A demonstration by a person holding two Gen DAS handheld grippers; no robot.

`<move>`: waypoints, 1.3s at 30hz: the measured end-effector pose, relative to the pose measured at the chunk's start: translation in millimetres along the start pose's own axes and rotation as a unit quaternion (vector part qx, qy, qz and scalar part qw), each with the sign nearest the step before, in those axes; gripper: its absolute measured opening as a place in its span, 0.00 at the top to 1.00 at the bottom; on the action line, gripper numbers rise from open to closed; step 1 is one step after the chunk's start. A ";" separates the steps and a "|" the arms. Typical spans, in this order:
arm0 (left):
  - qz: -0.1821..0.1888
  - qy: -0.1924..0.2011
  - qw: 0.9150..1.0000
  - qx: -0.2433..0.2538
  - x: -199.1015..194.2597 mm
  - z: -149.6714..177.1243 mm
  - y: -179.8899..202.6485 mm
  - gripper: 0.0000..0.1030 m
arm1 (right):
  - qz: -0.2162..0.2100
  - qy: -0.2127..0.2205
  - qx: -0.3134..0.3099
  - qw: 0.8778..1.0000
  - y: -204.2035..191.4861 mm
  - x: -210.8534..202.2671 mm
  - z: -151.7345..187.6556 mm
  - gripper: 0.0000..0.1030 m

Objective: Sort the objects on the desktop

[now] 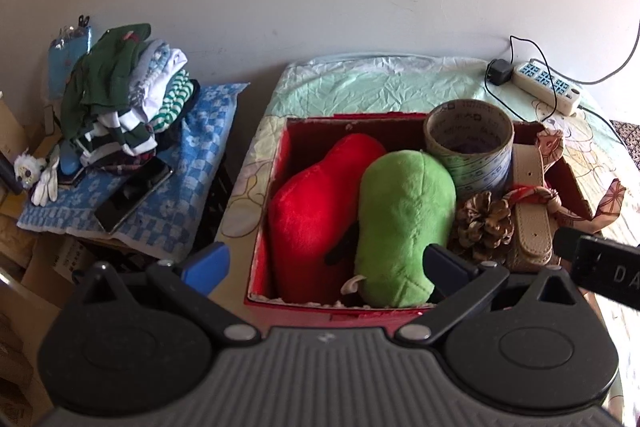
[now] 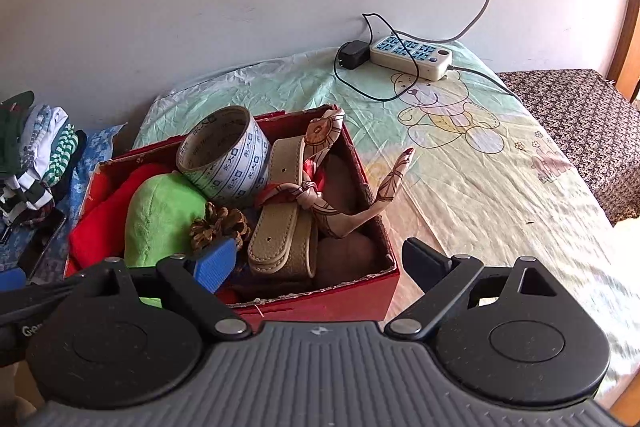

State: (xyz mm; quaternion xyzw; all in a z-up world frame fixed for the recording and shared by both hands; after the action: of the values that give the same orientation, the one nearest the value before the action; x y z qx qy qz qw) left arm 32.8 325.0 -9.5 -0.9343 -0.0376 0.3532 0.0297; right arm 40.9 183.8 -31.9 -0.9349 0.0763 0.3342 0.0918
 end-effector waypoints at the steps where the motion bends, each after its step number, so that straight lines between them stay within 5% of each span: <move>1: 0.001 -0.002 1.000 -0.001 1.5 -0.4 -0.8 0.00 | -0.002 -0.001 -0.002 1.000 -0.9 1.3 -1.4 0.10; 20: -0.009 -0.011 0.999 -0.051 15.7 -6.9 -13.3 0.00 | -0.021 -0.009 -0.076 0.997 -25.2 20.6 -24.3 0.11; 28: -0.020 0.027 0.999 -0.027 13.5 -22.1 -23.0 0.01 | -0.023 -0.010 -0.093 0.995 -31.3 20.5 -26.7 0.11; 33: -0.021 0.042 0.999 -0.009 7.8 -28.2 -21.2 0.00 | -0.031 -0.012 -0.077 0.996 -30.2 19.8 -32.4 0.11; 39: -0.004 0.009 1.000 -0.025 12.4 -19.4 -20.4 0.00 | -0.038 -0.035 -0.052 0.997 -28.3 19.1 -28.1 0.11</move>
State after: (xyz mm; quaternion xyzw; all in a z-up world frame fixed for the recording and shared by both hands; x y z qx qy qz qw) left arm 53.9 345.9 -1.4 -0.9378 -0.0498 0.3435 0.0082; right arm 78.5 203.5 -19.3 -0.9284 0.0199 0.3663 0.0586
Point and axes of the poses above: each gripper's, at about its wrist camera, not at the fingertips, and x roughly the way its jaws point, y to its right, z to its underside, the point moved 5 cm from there along x, roughly the way its jaws point, and after that the axes turned 7 degrees about y, right-handed, at the moved point
